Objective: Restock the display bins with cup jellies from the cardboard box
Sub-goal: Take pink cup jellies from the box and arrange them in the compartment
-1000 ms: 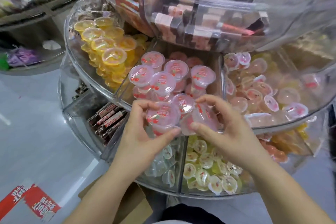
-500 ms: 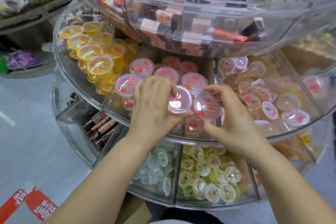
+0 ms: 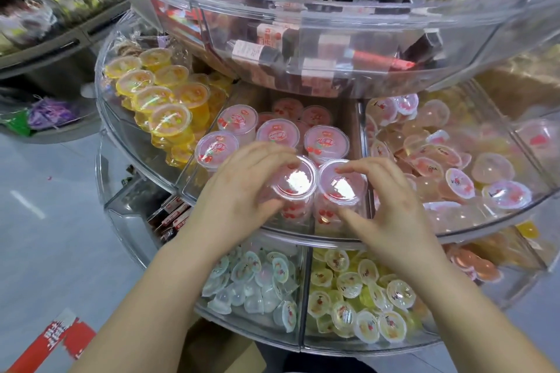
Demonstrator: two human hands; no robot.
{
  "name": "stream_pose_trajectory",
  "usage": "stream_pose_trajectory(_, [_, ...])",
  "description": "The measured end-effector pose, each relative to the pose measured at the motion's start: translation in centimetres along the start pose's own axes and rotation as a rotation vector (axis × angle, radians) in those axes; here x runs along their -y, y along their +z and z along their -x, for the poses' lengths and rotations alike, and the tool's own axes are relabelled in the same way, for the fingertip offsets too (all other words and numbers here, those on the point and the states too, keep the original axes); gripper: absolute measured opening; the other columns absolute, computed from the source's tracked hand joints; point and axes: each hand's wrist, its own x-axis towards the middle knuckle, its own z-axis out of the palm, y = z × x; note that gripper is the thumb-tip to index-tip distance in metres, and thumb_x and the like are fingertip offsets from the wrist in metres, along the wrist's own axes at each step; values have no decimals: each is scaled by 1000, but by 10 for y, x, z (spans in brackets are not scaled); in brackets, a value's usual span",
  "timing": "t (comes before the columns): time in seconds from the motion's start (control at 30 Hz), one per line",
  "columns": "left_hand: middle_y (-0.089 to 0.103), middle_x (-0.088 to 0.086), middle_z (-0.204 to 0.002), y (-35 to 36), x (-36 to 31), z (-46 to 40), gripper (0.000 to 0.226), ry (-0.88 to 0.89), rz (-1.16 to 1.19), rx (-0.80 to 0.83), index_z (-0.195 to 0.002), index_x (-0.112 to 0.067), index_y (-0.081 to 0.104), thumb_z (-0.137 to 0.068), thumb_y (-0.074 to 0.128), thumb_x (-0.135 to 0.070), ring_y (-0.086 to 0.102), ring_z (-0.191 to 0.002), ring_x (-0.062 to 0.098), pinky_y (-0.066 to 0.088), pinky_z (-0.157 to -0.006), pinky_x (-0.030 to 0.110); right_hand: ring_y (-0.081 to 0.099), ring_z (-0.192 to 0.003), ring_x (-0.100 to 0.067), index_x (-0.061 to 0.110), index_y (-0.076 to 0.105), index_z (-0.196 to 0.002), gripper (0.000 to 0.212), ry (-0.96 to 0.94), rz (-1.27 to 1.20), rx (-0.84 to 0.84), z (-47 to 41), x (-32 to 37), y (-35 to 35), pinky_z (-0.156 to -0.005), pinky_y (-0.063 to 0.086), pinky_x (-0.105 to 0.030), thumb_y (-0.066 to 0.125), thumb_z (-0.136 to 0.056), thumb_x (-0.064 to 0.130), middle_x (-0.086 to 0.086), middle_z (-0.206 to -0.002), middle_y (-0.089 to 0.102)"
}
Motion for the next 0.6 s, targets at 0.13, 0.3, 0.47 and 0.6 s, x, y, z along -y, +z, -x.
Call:
stream_pose_trajectory(0.13, [59, 3, -126, 3, 2, -3, 54, 17, -25, -4, -115, -12, 64, -63, 79, -5, 52, -120, 24, 39, -101, 48, 46, -103, 0, 21, 58, -111, 45, 10, 36, -21, 1, 1, 0, -91, 26, 2, 73, -70, 8, 6, -109, 56])
stream_pose_trajectory(0.3, [61, 8, -111, 7, 4, -4, 48, 14, -40, -82, -113, -12, 67, -66, 75, -7, 56, -103, 28, 45, -89, 46, 48, -103, -3, 17, 59, -112, 45, 0, 9, -47, 2, 2, 5, -93, 29, -3, 76, -72, 8, 3, -108, 56])
stream_pose_trajectory(0.47, [61, 8, -109, 7, 3, 0, 48, 20, -43, -90, -112, -10, 65, -65, 74, -9, 57, -101, 26, 47, -86, 45, 47, -104, -1, 16, 58, -114, 46, 7, -34, -88, 2, 0, 11, -94, 30, -4, 76, -72, 9, 3, -109, 54])
stream_pose_trajectory(0.6, [60, 8, -114, 6, 3, 3, 56, 32, -64, -80, -116, -7, 62, -66, 82, -21, 55, -110, 27, 44, -94, 45, 39, -112, 9, 28, 53, -118, 55, 27, -83, -80, 8, -1, 12, -98, 28, -4, 79, -70, 20, 5, -119, 44])
